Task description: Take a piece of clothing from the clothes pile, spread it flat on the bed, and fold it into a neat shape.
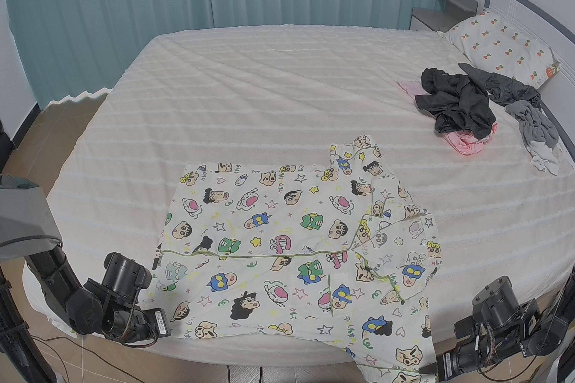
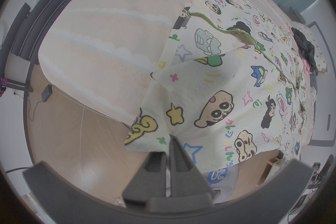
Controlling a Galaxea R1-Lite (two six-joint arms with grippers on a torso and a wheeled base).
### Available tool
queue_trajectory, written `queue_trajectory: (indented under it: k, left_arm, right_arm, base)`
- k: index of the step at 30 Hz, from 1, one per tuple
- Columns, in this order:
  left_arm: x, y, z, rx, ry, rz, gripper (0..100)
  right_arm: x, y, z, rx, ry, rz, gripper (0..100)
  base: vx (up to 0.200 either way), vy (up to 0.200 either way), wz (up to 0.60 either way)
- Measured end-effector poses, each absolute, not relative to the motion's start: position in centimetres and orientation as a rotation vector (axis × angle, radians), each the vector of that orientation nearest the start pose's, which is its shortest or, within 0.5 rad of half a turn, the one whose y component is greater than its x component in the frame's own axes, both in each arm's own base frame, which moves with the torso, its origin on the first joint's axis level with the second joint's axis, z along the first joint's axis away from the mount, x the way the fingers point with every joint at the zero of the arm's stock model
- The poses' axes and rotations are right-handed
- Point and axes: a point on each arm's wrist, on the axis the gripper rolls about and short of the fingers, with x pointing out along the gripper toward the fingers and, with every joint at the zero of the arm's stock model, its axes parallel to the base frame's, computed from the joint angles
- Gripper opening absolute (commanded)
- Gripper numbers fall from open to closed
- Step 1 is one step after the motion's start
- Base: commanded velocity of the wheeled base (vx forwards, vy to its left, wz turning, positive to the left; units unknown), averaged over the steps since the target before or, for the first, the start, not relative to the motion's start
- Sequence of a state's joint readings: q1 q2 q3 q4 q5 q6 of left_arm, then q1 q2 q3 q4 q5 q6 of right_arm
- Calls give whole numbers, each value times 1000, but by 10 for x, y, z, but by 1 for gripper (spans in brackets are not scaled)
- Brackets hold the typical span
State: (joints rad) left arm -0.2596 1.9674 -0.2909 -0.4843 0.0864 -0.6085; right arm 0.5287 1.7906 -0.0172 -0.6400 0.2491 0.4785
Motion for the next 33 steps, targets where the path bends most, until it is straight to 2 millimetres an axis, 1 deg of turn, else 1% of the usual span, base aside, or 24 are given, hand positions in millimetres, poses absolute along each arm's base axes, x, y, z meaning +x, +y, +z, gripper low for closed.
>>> queue_trajectory:
  k: [6,9,11,17,20,24,28,33]
  left_arm:
    - [208,-54,5,-342,1139,196,0]
    - [216,-56,15,-366,1087,179,0]
    - [222,-58,22,-385,1050,171,0]
    - [247,-62,45,-459,922,155,0]
    - [256,-63,53,-478,878,146,0]
    - [274,-65,65,-501,812,137,0]
    - [291,-65,70,-523,763,155,0]
    - [314,-68,71,-560,727,169,0]
  right_arm:
    - [125,78,21,264,1232,412,0]
    - [125,77,29,291,1183,416,0]
    - [129,77,35,316,1139,416,0]
    - [150,79,60,406,975,408,0]
    - [161,78,70,432,918,398,0]
    - [180,75,85,470,827,374,0]
    - [195,72,93,491,774,355,0]
    - [211,71,100,504,735,342,0]
  base:
    - [0,0,0]
    - [0,0,0]
    - [0,0,0]
    - [0,0,0]
    - [0,0,0]
    - [0,0,0]
    - [0,0,0]
    - [0,0,0]
